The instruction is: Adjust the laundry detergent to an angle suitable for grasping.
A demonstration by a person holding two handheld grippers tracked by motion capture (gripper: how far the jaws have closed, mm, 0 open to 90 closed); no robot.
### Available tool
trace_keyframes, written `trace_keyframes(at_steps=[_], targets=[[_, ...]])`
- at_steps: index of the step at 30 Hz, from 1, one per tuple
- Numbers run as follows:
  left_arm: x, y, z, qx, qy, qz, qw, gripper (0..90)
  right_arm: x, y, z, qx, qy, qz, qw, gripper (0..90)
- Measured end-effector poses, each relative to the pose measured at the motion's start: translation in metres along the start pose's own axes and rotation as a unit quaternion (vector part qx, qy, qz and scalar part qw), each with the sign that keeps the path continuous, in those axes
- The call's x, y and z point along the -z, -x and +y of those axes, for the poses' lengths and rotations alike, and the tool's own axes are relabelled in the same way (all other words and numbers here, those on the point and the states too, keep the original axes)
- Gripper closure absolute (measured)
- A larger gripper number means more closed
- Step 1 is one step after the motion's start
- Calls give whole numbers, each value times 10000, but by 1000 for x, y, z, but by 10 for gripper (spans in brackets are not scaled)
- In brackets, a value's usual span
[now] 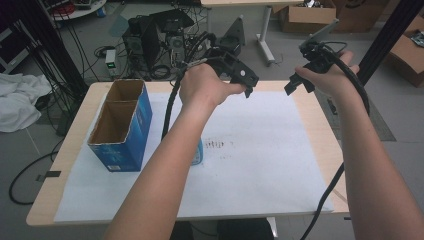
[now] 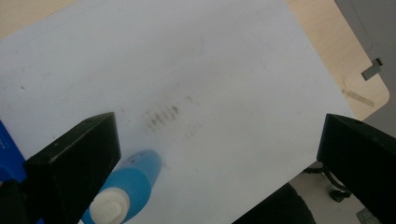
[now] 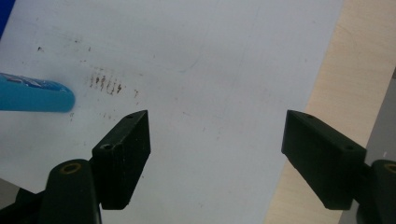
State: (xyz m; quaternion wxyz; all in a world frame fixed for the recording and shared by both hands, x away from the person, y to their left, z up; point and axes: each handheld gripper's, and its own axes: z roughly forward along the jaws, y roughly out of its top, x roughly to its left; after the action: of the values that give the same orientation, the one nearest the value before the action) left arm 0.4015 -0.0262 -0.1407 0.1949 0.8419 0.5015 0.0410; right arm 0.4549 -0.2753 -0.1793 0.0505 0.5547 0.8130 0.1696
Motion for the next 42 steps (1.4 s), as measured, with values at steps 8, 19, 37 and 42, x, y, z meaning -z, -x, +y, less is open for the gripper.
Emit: trace_keyframes(at_steps=[8,19,37,42], targets=[[4,-1,0,-46,10,-67,10000,0,1,-1,-1,15,-11,-20,10000,238],[6,4,1,-103,9,-44,9999,1,3,2,-3,20,5,30,10000,237],[10,6,-2,-45,38,23,10000,1,0,1,-4,50,-5,62,10000,236],[11,7,-2,-62,45,17,10000,1,3,1,-4,64,16,23,10000,234]])
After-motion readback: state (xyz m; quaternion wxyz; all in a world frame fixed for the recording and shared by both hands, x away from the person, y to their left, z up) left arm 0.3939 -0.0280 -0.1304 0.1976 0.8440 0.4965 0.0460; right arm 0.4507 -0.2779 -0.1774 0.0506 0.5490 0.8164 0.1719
